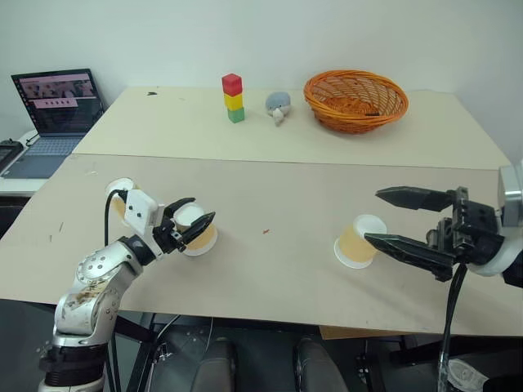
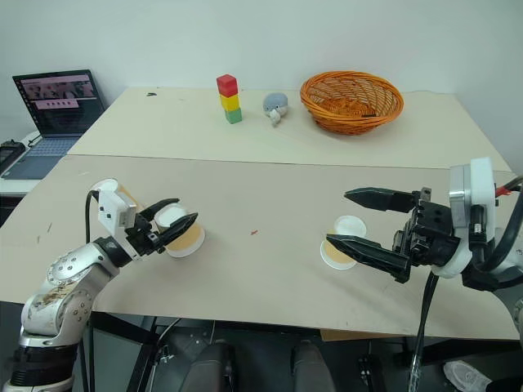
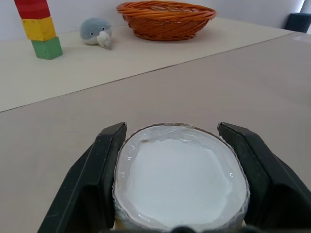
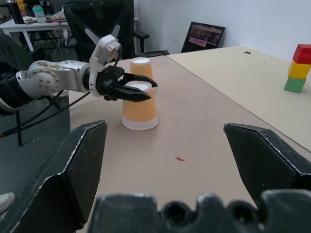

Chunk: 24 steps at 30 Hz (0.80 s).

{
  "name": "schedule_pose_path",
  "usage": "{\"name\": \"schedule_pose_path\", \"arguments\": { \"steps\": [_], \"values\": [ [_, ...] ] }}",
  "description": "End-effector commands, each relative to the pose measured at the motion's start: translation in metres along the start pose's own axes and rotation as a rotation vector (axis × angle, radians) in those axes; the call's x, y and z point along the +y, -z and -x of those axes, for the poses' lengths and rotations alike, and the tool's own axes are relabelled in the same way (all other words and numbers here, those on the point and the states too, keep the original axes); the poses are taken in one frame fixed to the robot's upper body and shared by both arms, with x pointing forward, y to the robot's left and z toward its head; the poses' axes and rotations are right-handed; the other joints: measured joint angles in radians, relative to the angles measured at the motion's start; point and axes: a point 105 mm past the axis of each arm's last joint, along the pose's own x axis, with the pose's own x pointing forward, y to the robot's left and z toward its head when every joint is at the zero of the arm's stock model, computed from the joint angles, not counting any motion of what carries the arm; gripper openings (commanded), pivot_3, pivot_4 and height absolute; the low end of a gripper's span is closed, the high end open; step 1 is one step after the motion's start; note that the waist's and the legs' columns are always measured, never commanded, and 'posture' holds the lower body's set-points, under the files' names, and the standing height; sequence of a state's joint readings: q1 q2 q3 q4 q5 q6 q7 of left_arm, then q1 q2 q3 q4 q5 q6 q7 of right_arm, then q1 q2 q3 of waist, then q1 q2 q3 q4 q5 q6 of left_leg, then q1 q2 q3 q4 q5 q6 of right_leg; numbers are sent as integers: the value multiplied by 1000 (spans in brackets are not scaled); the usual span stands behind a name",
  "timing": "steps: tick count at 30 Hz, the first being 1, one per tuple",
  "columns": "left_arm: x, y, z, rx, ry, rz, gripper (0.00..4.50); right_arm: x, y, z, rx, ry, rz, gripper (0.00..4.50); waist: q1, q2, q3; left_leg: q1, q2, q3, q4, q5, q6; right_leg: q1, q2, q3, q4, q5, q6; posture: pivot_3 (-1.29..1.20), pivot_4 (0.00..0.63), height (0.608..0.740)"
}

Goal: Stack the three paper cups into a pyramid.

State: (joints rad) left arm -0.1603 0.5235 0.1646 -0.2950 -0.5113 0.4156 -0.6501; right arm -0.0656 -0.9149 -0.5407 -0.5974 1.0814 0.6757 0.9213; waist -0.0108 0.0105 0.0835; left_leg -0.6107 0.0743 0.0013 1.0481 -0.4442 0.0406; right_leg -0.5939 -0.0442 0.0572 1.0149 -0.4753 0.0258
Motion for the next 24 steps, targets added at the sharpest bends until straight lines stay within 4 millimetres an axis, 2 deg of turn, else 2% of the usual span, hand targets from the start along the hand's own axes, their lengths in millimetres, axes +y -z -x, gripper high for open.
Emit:
{"name": "schedule_pose_path", "arguments": {
  "steps": [1,5,10,16,24],
  "values": [
    [-11,-18,-14,-45,94,-17,2750,1,-10,-1,-27,-8,42,4500,0,0,0,0,0,0,0,0,0,0,0,0,0,0,0,0,150,638],
    [-33,-35,-39,-75,273,-12,2750,6,-11,-3,-30,-31,44,4500,1,0,0,-1,-4,-1,0,0,0,0,-1,0,0,0,0,0,150,638],
    [-52,-44,-64,-72,471,-15,2750,18,-11,-8,-18,-63,49,4500,-1,-1,0,-1,-5,-1,0,0,0,0,-1,0,1,0,0,0,150,638],
    [-74,-42,-88,-45,657,-26,2750,21,-13,-6,-20,-41,56,4500,-2,-1,1,-1,-5,-1,0,1,1,0,-1,0,0,0,0,0,150,638],
    [-76,-29,-103,-41,680,-57,2750,24,-15,-1,-18,0,58,4500,-2,-2,1,-1,-5,-2,0,1,1,0,-1,0,0,0,0,0,150,638]
  ]
}}
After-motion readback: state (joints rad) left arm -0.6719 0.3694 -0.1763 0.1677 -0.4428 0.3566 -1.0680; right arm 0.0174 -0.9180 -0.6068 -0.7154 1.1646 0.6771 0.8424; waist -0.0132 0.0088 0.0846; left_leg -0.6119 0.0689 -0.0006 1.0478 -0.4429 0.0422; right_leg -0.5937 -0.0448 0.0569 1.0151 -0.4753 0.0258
